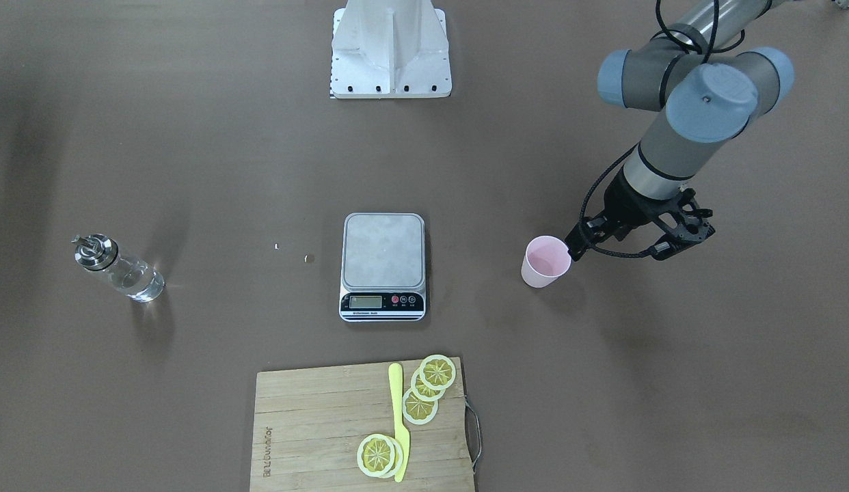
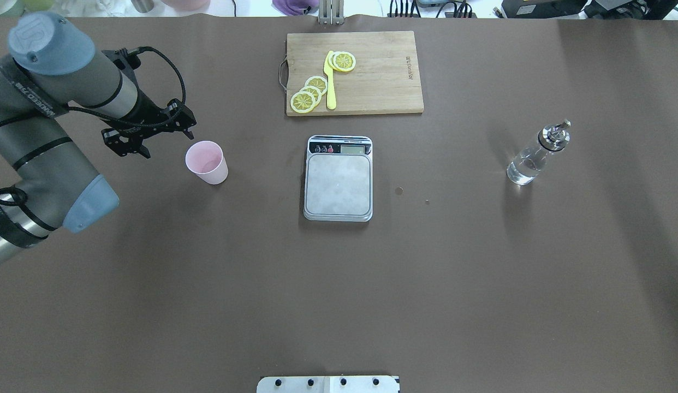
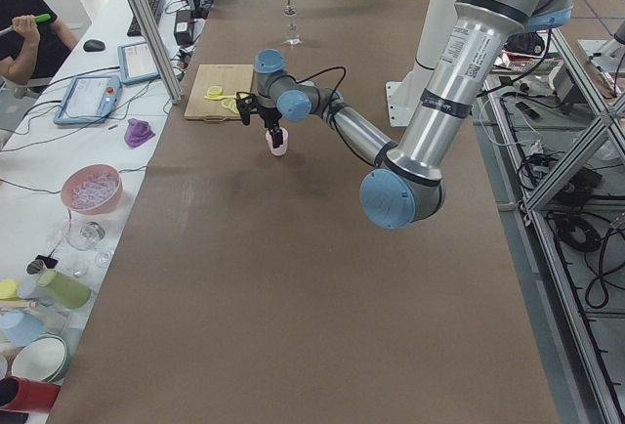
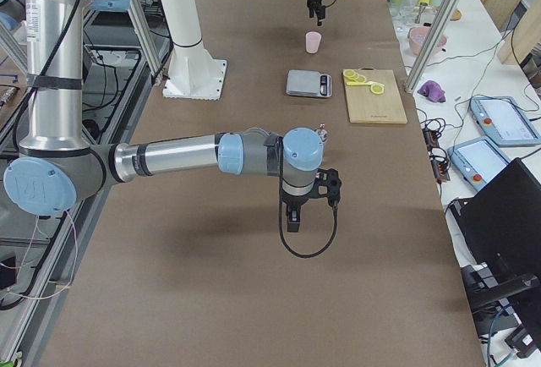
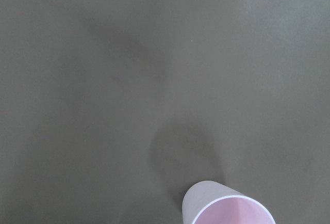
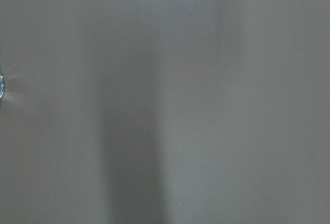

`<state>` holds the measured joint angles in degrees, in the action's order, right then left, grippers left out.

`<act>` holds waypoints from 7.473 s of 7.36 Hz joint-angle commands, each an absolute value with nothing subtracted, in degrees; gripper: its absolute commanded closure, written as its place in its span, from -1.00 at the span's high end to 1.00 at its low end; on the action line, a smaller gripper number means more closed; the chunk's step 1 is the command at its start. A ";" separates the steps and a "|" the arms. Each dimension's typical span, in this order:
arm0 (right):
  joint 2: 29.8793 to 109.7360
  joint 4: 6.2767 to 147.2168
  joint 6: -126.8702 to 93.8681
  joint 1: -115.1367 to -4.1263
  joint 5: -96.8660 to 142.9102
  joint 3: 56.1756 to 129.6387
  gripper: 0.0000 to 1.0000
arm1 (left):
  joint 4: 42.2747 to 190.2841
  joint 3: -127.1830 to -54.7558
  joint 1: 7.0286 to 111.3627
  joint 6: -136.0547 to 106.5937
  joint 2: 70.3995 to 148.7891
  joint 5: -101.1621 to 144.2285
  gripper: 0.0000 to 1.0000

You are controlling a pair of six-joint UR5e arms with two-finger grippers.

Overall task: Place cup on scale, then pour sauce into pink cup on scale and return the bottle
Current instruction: 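Move the left gripper down toward the pink cup, then close the left gripper on the pink cup's side and lift it, then carry the pink cup with the left gripper onto the scale, then open the left gripper to release the cup on the scale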

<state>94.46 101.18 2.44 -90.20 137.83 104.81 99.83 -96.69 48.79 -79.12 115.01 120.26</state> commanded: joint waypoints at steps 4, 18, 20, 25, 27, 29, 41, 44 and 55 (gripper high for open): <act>94.40 101.25 2.37 -90.18 137.90 104.77 1.00 | 102.04 -93.35 46.14 -79.37 115.31 119.00 0.93; 94.83 101.25 2.37 -90.26 137.90 104.77 1.00 | 102.40 -93.77 44.21 -80.77 115.58 119.62 -1.00; 94.83 101.25 2.46 -90.26 137.81 104.68 1.00 | 101.00 -96.40 45.34 -80.68 115.58 120.05 -1.00; 94.83 101.25 2.37 -90.26 138.08 104.77 1.00 | 83.82 -97.56 45.70 -86.61 128.71 121.46 -1.00; 94.92 101.25 2.46 -90.26 137.90 104.68 1.00 | 84.02 -93.38 45.53 -96.36 134.79 121.55 -1.00; 94.83 101.16 2.46 -90.18 137.90 104.77 1.00 | 86.38 -84.76 43.87 -106.81 141.83 121.55 -1.00; 94.75 101.16 2.46 -90.18 137.90 104.77 1.00 | 91.05 -81.47 36.65 -111.36 142.82 125.42 -1.00; 94.75 101.16 2.46 -90.18 137.90 104.77 1.00 | 96.99 -79.82 36.65 -111.88 141.86 125.16 -0.19; 94.40 101.08 2.55 -90.26 137.81 105.03 1.00 | 85.52 -101.32 39.97 -102.77 134.83 123.40 0.97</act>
